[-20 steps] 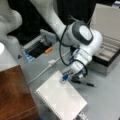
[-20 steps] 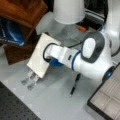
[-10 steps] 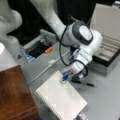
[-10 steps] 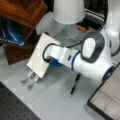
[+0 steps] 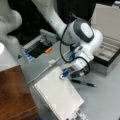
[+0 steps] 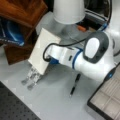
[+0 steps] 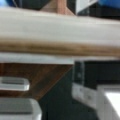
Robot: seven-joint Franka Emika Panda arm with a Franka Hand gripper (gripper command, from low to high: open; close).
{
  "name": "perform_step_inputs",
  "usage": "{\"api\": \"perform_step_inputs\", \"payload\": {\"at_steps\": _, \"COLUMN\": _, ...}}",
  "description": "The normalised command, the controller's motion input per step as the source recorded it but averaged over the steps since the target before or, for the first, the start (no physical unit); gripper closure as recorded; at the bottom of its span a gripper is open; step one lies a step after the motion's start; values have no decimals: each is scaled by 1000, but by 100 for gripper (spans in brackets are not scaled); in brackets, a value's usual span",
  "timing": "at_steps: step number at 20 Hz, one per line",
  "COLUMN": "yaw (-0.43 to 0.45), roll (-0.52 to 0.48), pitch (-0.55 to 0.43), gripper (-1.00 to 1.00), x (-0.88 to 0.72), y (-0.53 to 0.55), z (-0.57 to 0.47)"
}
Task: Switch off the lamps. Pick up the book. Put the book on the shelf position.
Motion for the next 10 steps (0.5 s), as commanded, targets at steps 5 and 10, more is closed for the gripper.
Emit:
{"api": "perform_step_inputs", "payload": {"at_steps": 5, "yaw": -164, "roll": -232, "pitch": 115, "gripper": 100, "x": 230, "y": 99, "z": 301}}
{"api": "perform_step_inputs", "payload": {"at_steps": 10, "yaw": -140, "roll": -253, "pitch": 89, "gripper": 100, "x": 250, "y": 111, "z": 270}}
